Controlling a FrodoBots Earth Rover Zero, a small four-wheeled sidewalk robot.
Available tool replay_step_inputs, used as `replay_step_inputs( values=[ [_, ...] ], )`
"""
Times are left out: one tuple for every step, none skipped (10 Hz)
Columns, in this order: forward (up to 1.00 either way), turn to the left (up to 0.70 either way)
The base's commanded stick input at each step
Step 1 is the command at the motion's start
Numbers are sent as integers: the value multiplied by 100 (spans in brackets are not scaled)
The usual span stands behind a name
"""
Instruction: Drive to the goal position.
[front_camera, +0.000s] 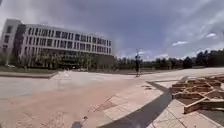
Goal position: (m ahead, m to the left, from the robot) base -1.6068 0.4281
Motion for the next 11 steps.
replay_step_inputs(
  values=[
    [70, 0],
    [70, 0],
    [70, 0],
    [70, 0],
    [70, 0],
    [70, 0],
    [70, 0],
    [70, 0],
    [70, 0],
    [70, 0],
    [70, 0]
  ],
)
